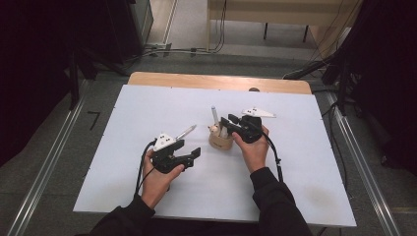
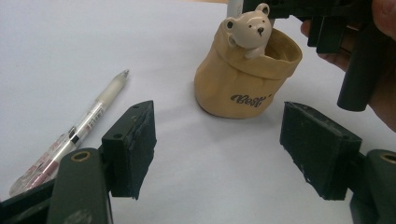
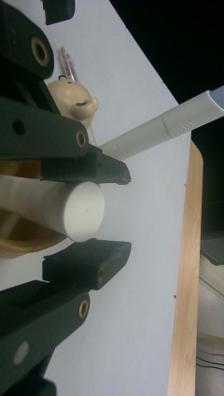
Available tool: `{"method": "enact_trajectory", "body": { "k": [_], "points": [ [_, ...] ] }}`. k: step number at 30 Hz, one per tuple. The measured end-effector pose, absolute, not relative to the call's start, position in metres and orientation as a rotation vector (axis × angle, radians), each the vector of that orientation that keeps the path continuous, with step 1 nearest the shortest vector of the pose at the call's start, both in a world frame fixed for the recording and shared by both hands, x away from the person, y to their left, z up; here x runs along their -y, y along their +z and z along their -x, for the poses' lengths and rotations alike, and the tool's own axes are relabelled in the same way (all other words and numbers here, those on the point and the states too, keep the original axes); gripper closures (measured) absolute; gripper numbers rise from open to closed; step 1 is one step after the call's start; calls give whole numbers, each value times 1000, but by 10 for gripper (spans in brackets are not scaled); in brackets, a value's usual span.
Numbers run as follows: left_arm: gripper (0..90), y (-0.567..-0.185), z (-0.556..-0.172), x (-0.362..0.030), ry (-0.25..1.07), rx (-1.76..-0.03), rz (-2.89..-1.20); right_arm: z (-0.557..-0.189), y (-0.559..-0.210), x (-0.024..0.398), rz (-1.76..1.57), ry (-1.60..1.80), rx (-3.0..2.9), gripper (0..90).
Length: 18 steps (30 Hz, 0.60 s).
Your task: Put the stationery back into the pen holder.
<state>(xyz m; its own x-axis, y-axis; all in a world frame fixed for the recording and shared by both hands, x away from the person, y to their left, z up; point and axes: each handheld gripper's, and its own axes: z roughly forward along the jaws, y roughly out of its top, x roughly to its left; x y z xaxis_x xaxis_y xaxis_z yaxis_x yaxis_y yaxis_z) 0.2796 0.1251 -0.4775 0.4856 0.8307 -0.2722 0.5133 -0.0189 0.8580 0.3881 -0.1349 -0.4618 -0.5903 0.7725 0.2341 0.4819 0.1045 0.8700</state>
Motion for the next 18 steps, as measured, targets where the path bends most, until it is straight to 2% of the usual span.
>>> {"method": "enact_trajectory", "body": {
  "k": [18],
  "points": [
    [277, -478, -280, -131, 391, -1179, -1672, -386, -456, 143, -1285, 1575, -2089, 427]
  ]
}}
